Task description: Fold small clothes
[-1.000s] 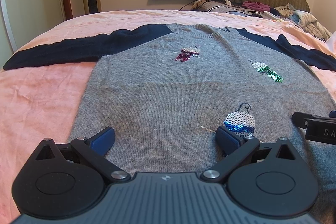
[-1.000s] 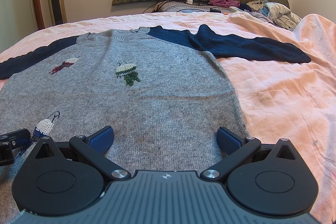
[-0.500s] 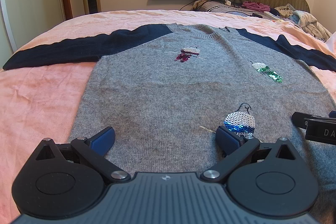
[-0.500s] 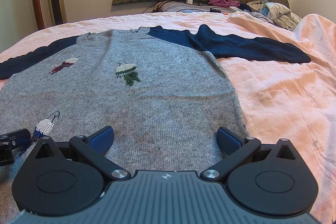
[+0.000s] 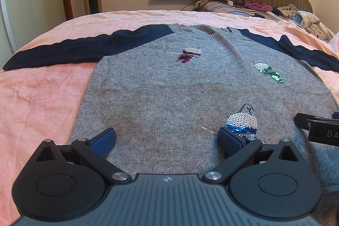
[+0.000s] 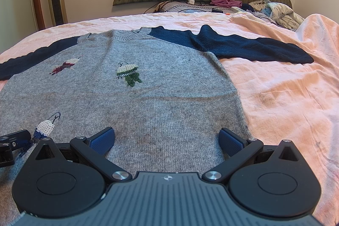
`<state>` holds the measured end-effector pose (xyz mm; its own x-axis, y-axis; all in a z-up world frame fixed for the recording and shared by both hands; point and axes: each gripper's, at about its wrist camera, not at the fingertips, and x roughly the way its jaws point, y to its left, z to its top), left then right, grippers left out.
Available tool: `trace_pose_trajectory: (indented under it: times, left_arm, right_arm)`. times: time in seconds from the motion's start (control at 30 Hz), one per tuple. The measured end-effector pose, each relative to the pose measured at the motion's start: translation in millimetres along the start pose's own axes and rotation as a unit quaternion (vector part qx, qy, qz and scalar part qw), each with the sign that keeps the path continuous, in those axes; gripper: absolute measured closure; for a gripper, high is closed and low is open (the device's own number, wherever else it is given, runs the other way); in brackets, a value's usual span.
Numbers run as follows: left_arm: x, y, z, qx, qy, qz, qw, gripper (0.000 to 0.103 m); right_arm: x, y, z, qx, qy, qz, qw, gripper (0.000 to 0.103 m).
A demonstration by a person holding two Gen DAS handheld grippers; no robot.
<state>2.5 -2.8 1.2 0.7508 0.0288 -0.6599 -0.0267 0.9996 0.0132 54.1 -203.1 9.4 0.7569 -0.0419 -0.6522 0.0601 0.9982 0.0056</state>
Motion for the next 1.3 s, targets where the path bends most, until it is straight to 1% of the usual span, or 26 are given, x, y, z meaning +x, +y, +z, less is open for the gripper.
trace_pose_trajectory:
  times: [0.6,0.63,0.67,0.7,0.73,0.77,0.8,0.87,0.9,0.97,1.0,1.03,1.1,1.13,1.17,1.23,1.27,1.3]
  left_arm:
    - [0,0,0,0.0,0.0,0.0,1.0,0.0]
    - [0,0,0,0.0,0.0,0.0,1.0,0.0]
    - [0,0,0,0.0,0.0,0.0,1.0,0.0]
    - [0,0,0,0.0,0.0,0.0,1.0,0.0]
    - [0,0,0,0.0,0.0,-0.001,1.0,0.0]
    - [-1,0,0,0.0,0.0,-0.001,1.0,0.0]
    - [-1,0,0,-0.001,-0.001,-0.001,1.0,0.0]
    - [-1,-1,0,-0.001,-0.001,-0.002,1.0,0.0]
    - [-1,-1,0,-0.001,-0.001,-0.002,1.0,0.0]
    - [-1,-1,0,-0.001,-0.001,-0.002,1.0,0.0]
    - [-1,-1,0,-0.001,-0.001,-0.002,1.0,0.0]
    - [-1,-1,0,-0.001,-0.001,-0.002,1.0,0.0]
    - [-1,0,0,-0.001,-0.001,-0.002,1.0,0.0]
    - [-1,0,0,-0.001,-0.001,-0.002,1.0,0.0]
    - [-1,-1,0,-0.001,-0.001,-0.002,1.0,0.0]
    - [-1,0,0,-0.002,-0.001,-0.003,1.0,0.0]
    - [-1,0,0,-0.003,-0.002,-0.003,1.0,0.0]
    - [-1,0,0,-0.003,-0.002,-0.003,1.0,0.0]
  right_arm:
    - [0,-1,1,0.0,0.001,0.0,1.0,0.0]
    - [0,-2,2,-0.002,0.005,0.005,1.0,0.0]
    - [-1,-7,6,-0.007,0.012,0.024,1.0,0.0]
    - [2,-12,13,-0.002,0.018,0.052,0.999,0.0]
    - [-2,-23,21,0.021,0.014,0.078,0.997,0.0]
    - [-7,-41,31,0.056,-0.001,0.103,0.993,0.0]
    - [-14,-65,43,0.095,-0.023,0.124,0.987,0.0]
    - [-20,-113,65,0.163,-0.069,0.138,0.974,0.0]
    - [-19,-138,76,0.191,-0.088,0.138,0.968,0.0]
    - [-6,-190,95,0.241,-0.099,0.126,0.957,0.0]
    - [5,-221,102,0.28,-0.101,0.109,0.948,0.0]
    - [19,-250,107,0.326,-0.098,0.094,0.936,0.0]
    - [44,-298,109,0.4,-0.089,0.094,0.907,0.0]
    - [57,-322,107,0.438,-0.086,0.09,0.891,0.0]
    - [70,-340,104,0.465,-0.085,0.079,0.878,0.0]
    - [92,-365,96,0.505,-0.082,0.055,0.857,0.005]
    - [103,-373,92,0.522,-0.08,0.058,0.848,0.006]
    - [113,-379,88,0.533,-0.077,0.065,0.84,0.009]
